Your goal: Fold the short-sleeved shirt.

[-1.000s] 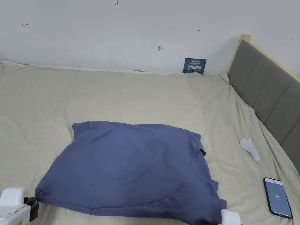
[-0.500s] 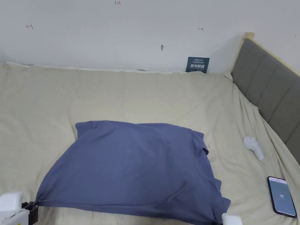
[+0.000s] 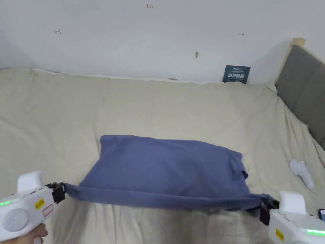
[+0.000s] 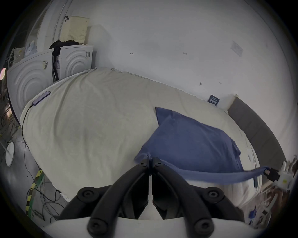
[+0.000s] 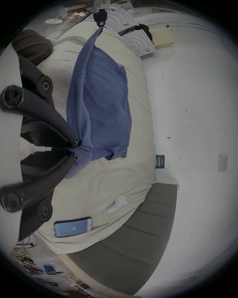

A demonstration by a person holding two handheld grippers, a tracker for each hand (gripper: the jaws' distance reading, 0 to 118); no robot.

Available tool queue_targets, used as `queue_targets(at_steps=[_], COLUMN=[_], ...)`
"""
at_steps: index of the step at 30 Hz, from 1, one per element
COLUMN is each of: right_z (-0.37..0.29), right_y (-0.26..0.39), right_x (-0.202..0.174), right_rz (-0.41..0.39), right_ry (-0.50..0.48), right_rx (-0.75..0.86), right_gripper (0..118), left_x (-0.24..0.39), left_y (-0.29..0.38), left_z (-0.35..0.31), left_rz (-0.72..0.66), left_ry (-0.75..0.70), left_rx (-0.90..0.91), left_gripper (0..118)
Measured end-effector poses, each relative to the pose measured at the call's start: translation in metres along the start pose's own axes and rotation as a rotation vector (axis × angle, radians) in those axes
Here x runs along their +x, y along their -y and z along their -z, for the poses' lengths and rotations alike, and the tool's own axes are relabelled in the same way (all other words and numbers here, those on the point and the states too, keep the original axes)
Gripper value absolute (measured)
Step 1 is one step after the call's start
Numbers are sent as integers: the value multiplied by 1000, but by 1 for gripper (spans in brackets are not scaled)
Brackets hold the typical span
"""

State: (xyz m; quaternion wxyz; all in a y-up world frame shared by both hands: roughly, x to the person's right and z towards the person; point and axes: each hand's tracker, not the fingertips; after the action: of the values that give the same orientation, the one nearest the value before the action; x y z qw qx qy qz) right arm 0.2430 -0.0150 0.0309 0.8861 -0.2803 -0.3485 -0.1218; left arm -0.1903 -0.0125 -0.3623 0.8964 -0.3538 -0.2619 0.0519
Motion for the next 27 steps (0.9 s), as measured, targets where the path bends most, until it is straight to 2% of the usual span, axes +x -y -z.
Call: queue_targets(at_steps=[4, 9, 13, 14, 15, 16, 17, 18, 19, 20, 21, 23, 24, 27], right_z=[62, 144, 191, 199, 206, 209, 206, 198, 184, 170, 162, 142, 131, 103], right_y=[-35, -52, -55, -56, -56, -55, -56, -56, -54, -53, -54, -52, -48, -36], right_x=[-1, 8, 19, 19, 18, 15, 11, 6, 0, 0, -2, -12, -16, -29], right_rz=[-21, 29, 153, 147, 148, 141, 100, 61, 44, 42, 21, -61, -88, -124], right_ry=[-2, -20, -43, -31, -25, -25, -1, 51, 64, 33, -14, 11, 25, 22], right_rx=[-45, -140, -207, -212, -214, -201, -144, -72, 3, 86, 105, 111, 148, 193], right_gripper=[2, 2, 2, 3, 22, 58, 94, 110, 110, 110, 110, 110, 110, 109], left_x=[27, 54, 64, 66, 67, 67, 61, 59, 58, 56, 52, 50, 50, 21], left_y=[-26, -40, -45, -45, -45, -42, -41, -38, -34, -31, -25, -21, -16, -4], left_z=[53, 112, 143, 151, 158, 163, 172, 169, 165, 159, 140, 122, 109, 94], left_rz=[-45, 5, 51, 68, 77, 86, 95, 112, 122, 114, 123, 106, 112, 157], left_ry=[-35, -103, -109, -124, -128, -131, -144, -155, -190, -204, -194, -153, -148, -131], left_rx=[-30, -62, -35, -61, -73, -71, -60, 1, 44, 75, 230, 158, 180, 246], left_gripper=[1, 1, 1, 1, 2, 9, 38, 98, 118, 118, 117, 117, 117, 117])
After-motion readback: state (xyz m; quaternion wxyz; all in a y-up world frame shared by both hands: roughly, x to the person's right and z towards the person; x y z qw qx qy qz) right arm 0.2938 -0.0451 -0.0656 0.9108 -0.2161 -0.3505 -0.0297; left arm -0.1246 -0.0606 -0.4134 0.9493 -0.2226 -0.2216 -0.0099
